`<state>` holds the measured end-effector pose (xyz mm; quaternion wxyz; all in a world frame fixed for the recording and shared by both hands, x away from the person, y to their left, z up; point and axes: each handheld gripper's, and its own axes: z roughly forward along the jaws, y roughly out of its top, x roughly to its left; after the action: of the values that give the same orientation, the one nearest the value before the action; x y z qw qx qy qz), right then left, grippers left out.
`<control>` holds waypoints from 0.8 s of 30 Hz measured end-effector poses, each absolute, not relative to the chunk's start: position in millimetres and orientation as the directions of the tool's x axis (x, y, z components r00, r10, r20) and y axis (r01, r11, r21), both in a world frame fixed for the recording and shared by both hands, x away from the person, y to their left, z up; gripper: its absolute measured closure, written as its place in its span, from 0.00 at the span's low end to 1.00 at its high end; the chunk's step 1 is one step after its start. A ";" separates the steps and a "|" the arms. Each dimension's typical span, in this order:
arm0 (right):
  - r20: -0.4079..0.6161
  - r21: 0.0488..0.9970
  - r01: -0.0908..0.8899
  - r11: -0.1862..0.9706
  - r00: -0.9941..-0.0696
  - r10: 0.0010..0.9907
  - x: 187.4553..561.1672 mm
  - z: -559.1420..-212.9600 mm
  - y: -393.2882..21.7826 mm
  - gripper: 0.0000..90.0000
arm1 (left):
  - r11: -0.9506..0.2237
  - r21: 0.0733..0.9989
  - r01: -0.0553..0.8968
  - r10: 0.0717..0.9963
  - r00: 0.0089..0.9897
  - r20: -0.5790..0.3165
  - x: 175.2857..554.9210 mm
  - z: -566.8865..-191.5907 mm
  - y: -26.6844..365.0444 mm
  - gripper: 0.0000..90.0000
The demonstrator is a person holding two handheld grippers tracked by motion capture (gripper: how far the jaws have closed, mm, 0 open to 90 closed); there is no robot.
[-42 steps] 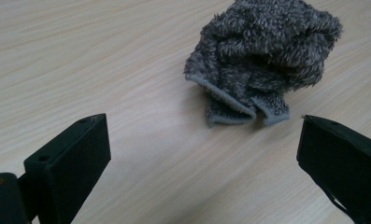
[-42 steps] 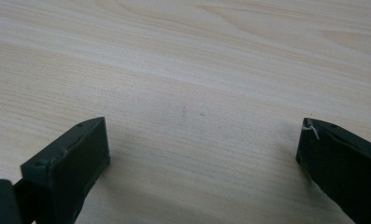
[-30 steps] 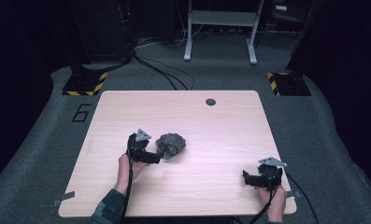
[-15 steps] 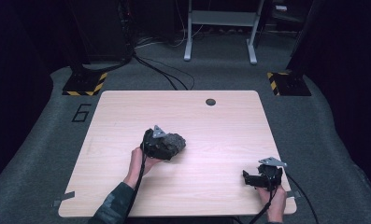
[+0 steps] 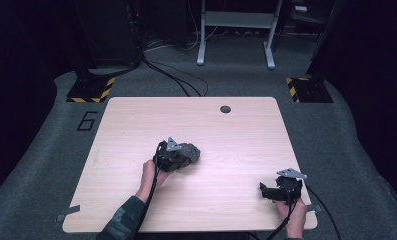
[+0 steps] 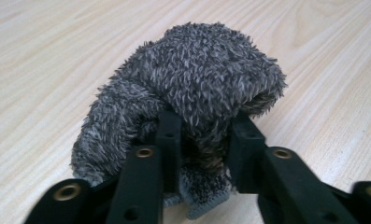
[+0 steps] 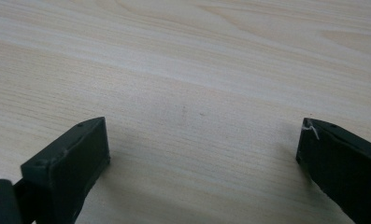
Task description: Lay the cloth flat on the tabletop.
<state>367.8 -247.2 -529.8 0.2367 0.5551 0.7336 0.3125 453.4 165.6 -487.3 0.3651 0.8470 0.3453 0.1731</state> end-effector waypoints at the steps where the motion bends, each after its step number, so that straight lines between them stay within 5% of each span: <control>1: 0.002 0.721 0.668 0.186 -0.270 0.963 367.7 -529.7 -247.0 0.02 | -0.486 0.750 0.448 0.718 0.695 0.050 452.4 -485.6 166.3 0.83; 24: 0.001 0.721 0.668 0.186 -0.270 0.963 367.7 -529.7 -247.0 0.02 | -0.371 0.867 0.333 0.691 0.723 0.017 411.9 -428.8 170.9 0.85</control>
<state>367.7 -247.0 -529.7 0.2362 0.5562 0.7330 0.3123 411.9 170.9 -428.8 0.4620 0.8050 0.3180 0.1934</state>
